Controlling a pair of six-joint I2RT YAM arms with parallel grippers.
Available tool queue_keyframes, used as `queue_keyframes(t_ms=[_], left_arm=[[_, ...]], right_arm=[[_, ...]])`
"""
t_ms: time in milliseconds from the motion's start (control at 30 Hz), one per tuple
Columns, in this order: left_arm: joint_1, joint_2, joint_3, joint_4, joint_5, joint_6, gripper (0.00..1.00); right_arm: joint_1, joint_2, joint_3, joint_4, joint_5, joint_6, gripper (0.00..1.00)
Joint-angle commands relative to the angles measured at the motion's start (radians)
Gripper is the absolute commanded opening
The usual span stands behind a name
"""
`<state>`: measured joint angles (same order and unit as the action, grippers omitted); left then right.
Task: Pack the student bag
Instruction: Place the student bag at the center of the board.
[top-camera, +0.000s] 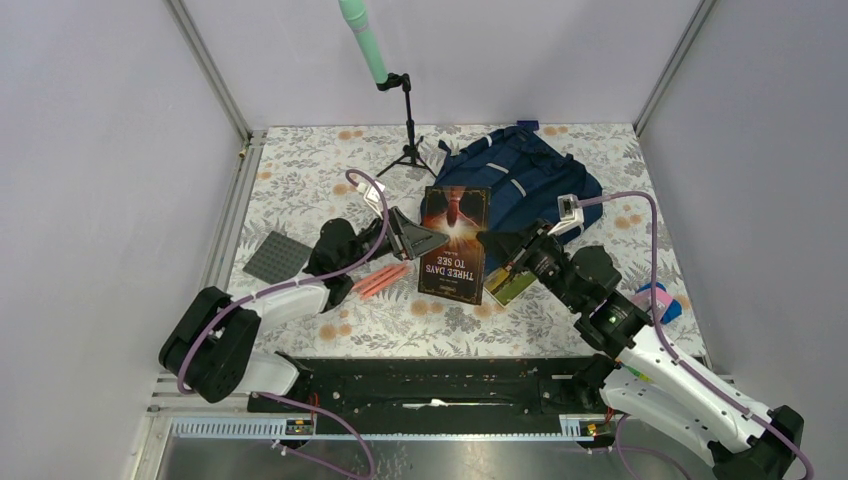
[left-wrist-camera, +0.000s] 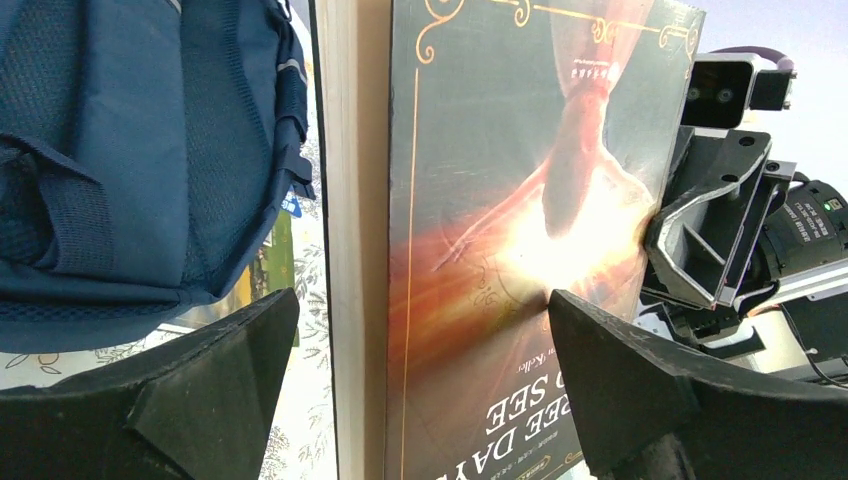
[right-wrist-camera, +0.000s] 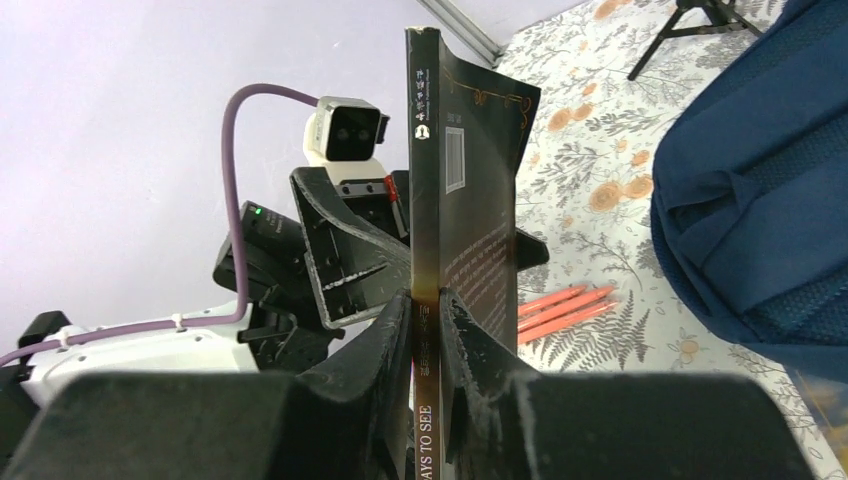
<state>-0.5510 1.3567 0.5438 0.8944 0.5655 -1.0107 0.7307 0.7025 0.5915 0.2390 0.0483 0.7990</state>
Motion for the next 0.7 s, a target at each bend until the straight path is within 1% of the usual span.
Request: queue_keyframes(t_ms=[0,167,267,333,367,467,567,633,667], left_arm=[[0.007,-0.044,-0.012,0.093,0.064,-0.017,0.99],[0.007,-0.078,-0.015,0.105,0.105,-0.031,0.99],[0.007,-0.082,-0.021,0.18,0.161,-0.079,0.99],[0.006,-0.079,-0.025,0.257,0.194,-0.119,0.94],[0.006,-0.075,-0.025,0.298,0.212,-0.141,0.88],[0.006,-0.068,-0.038,0.408,0.233,-0.21,0.65],[0.007,-0.074,-0.048,0.416,0.225,-0.22,0.36],[0.006,-0.08,-0.058,0.414,0.218,-0.218,0.14],[0.006,-0.083,-0.062,0.415,0.217,-0.218,0.08]], right_arm=[[0.005,-0.027,0.083,0.102,-0.044,0.048,0.0],[0.004,-0.023,0.106,0.106,-0.072,0.061,0.0],[0.005,-0.013,0.107,0.115,-0.08,0.066,0.0],[0.005,-0.004,0.104,0.121,-0.085,0.071,0.0],[0.005,0.0,0.1,0.128,-0.088,0.074,0.0],[0.004,0.01,0.092,0.131,-0.087,0.081,0.0],[0.005,0.008,0.084,0.102,-0.06,0.066,0.0],[0.005,0.0,0.07,0.086,-0.04,0.043,0.0],[0.004,-0.002,0.066,0.074,-0.022,0.03,0.0]])
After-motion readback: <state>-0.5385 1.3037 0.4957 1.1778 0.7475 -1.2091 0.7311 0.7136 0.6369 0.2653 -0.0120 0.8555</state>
